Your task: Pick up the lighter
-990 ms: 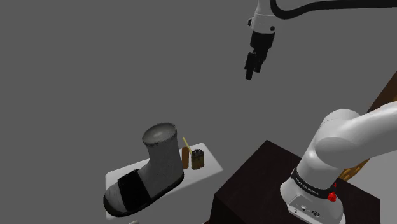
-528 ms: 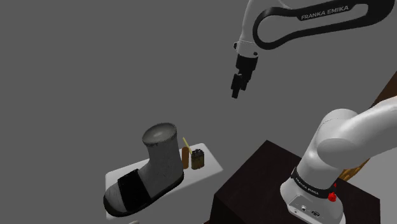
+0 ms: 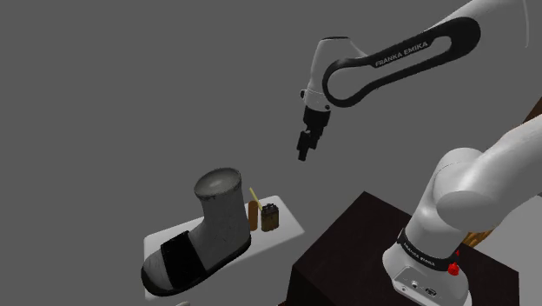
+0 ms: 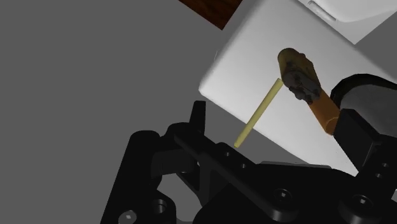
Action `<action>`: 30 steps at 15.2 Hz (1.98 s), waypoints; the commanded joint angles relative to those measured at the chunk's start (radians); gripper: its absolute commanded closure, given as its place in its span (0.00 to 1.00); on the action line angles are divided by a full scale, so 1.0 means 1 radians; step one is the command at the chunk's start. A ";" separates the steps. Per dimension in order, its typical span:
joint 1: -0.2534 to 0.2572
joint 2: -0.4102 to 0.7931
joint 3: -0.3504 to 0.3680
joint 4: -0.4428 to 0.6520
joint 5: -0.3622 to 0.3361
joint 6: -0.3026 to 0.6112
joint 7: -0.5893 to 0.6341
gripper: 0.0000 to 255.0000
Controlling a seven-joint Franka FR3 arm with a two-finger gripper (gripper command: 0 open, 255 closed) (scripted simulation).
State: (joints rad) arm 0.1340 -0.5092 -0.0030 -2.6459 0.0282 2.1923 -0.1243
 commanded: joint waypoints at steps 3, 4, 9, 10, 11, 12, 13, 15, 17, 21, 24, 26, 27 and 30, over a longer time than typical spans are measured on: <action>0.038 0.129 0.001 -0.024 0.049 0.158 -0.025 0.00; 0.049 0.164 0.003 -0.026 0.064 0.196 -0.032 0.00; 0.110 0.351 0.009 -0.014 0.159 0.374 -0.089 0.00; 0.122 0.390 0.012 -0.006 0.183 0.406 -0.105 0.00; 0.134 0.430 0.015 0.003 0.210 0.438 -0.123 0.00; 0.145 0.470 0.020 0.013 0.239 0.468 -0.144 0.00; 0.155 0.511 0.026 0.025 0.270 0.497 -0.166 0.00; 0.169 0.592 0.045 0.054 0.336 0.550 -0.215 0.00; 0.170 0.636 0.058 0.068 0.370 0.581 -0.243 0.00; 0.161 0.699 0.075 0.076 0.413 0.634 -0.283 0.00; 0.152 0.740 0.090 0.083 0.441 0.668 -0.310 0.00; 0.152 0.742 0.089 0.086 0.440 0.667 -0.310 1.00; 0.152 0.741 0.090 0.085 0.441 0.667 -0.310 1.00; 0.152 0.742 0.089 0.085 0.440 0.667 -0.310 1.00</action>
State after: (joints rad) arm 0.2862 0.2313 0.0859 -2.5592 0.4681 2.8601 -0.4337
